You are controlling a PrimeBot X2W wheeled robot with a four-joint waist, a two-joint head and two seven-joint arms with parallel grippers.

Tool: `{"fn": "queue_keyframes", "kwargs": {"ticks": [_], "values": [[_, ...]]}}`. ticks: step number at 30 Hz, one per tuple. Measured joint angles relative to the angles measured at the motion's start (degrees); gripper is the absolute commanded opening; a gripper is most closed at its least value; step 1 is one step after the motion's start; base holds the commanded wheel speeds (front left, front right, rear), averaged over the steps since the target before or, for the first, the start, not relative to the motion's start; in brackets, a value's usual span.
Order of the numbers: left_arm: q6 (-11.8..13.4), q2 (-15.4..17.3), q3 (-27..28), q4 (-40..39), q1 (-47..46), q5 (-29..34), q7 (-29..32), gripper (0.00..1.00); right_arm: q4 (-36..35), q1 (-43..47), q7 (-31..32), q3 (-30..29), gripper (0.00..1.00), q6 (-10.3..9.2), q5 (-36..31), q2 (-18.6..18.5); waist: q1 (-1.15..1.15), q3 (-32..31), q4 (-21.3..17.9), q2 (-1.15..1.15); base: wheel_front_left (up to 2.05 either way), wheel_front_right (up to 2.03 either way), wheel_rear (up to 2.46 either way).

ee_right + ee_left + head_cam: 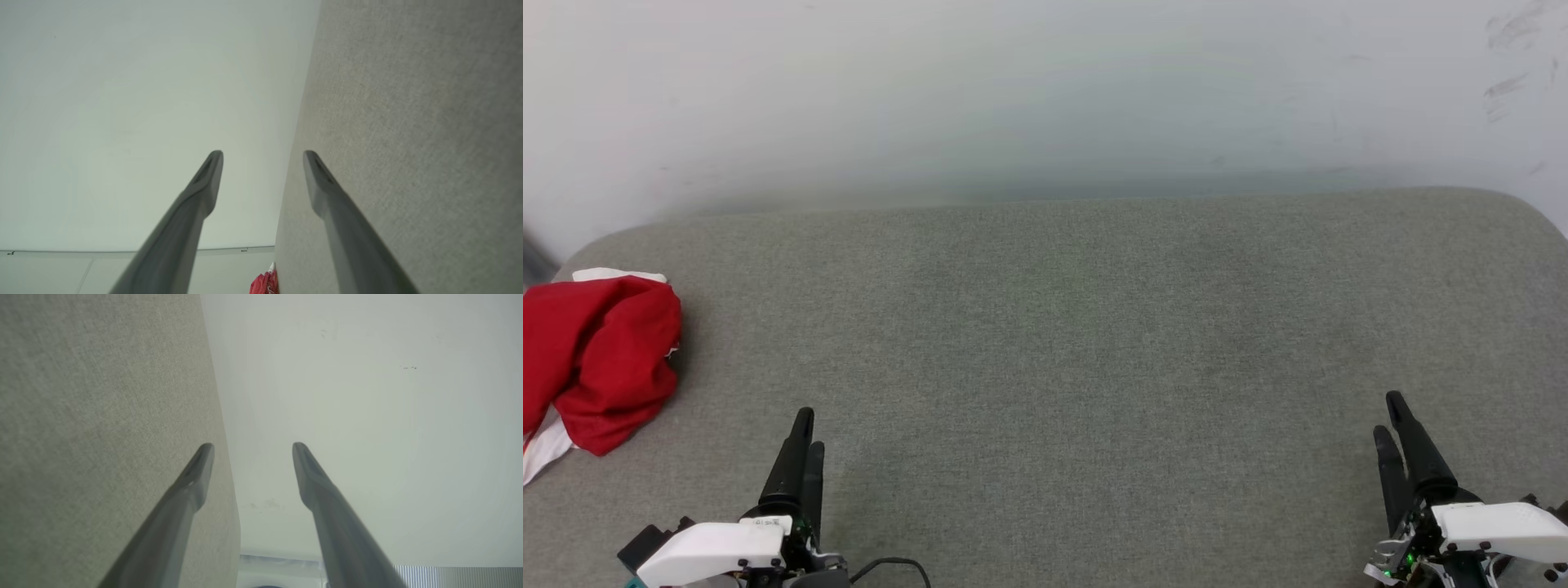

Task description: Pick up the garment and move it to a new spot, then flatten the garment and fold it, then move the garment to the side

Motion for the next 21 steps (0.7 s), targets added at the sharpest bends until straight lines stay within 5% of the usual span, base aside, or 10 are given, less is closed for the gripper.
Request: {"fn": "queue_keyframes", "kwargs": {"ticks": [21], "values": [[0.33,0.02,6.27,-6.83,0.42,17.85,-5.01,1.00,-6.83,-0.08,-4.94,-3.03,1.00,0.00,-28.08,0.03,0.00,0.50,-0.33,0.00,0.00,0.00,0.00]]}}
